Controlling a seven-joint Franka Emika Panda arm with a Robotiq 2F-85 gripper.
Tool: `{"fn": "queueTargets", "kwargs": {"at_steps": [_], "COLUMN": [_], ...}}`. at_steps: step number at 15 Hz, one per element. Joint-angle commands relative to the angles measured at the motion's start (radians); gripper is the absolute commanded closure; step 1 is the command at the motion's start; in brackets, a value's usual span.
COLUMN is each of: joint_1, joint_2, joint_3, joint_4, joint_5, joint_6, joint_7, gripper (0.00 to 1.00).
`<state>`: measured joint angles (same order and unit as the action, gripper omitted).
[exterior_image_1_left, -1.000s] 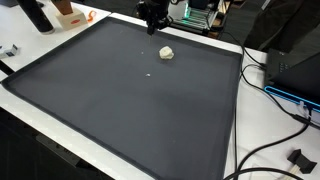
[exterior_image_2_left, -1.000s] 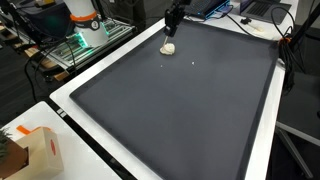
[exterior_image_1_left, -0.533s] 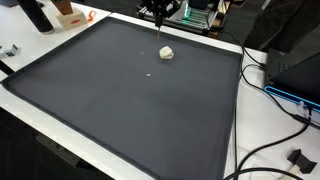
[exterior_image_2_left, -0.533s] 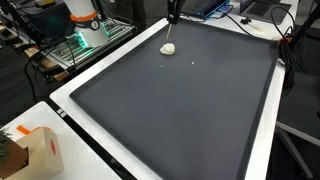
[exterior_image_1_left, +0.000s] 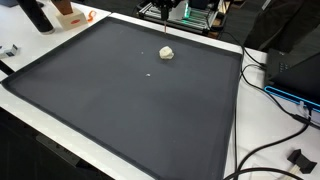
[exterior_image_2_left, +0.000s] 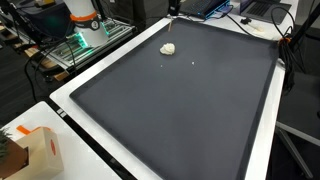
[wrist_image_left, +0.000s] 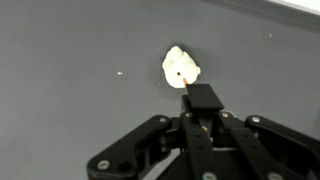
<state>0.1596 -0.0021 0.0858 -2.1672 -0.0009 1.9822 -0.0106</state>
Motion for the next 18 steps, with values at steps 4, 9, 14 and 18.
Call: {"fn": "queueTargets", "kwargs": {"at_steps": [4,9,14,18], "joint_1": [-0.014,-0.018,-0.030,-0.036], "joint_2": [0.006,0.011,0.020,0.022], "joint_3": [0.014,0.011,0.009,0.011], "joint_4": [0.004,-0.027,-0.052,-0.072], "joint_5": [0.000,0.014,0.078,0.101], "joint_6": [-0.003,0.008,0.033,0.064], "joint_7": [0.001,-0.081,-0.223,-0.308], "gripper": [0.97,0.97,0.97,0.97]}}
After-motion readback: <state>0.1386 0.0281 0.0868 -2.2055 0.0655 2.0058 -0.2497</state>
